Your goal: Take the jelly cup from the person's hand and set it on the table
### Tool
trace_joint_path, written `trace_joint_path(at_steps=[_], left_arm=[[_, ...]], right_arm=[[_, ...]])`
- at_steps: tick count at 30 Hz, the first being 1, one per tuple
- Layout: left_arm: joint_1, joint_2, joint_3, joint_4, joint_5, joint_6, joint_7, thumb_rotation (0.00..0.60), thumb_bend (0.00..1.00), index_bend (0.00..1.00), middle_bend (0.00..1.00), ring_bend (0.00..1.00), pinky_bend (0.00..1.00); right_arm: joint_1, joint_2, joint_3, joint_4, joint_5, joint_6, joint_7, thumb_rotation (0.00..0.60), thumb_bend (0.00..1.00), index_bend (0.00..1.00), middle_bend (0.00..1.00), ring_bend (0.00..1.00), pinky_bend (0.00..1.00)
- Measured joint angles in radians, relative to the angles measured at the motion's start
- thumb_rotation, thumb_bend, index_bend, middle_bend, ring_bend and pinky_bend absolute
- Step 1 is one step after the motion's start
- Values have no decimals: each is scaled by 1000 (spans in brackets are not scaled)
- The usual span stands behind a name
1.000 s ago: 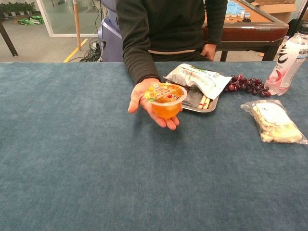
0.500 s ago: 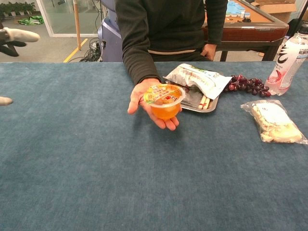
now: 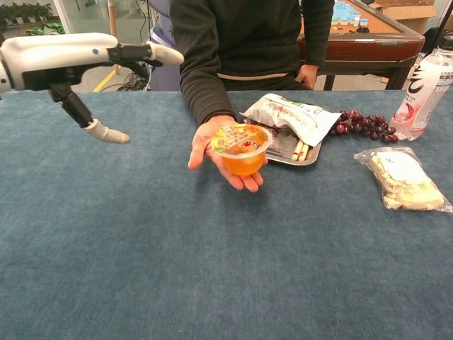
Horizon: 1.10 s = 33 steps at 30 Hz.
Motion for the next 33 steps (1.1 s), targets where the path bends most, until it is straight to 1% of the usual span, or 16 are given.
trace_joint_path(at_steps=[12,17,20,24,33], left_arm=[[-210,-93,-51,46,-96,-201,127,600,172,7,0,0,87],[-277,-120,-54,62,-134,-272,220,600,172,15,0,0,87],[-314,-143,-55,71,-169,-304,283,600,172,34,0,0,87],[-353,-175,-52,91,-208,-330,363,600,172,35,0,0,87],[-434,-253,-40,162,-353,-390,478,600,172,35,0,0,87]], right_arm=[[-3,0,0,9,18,-10,12,600,155,126,148,0,163],[-6,-1,0,18,20,-6,25,600,154,126,148,0,163],[-6,-3,0,27,22,-7,36,600,153,126,148,0,163],[-9,-5,0,41,29,-6,53,600,154,126,148,0,163],[-25,-8,-3,71,40,8,89,600,154,126,148,0,163]])
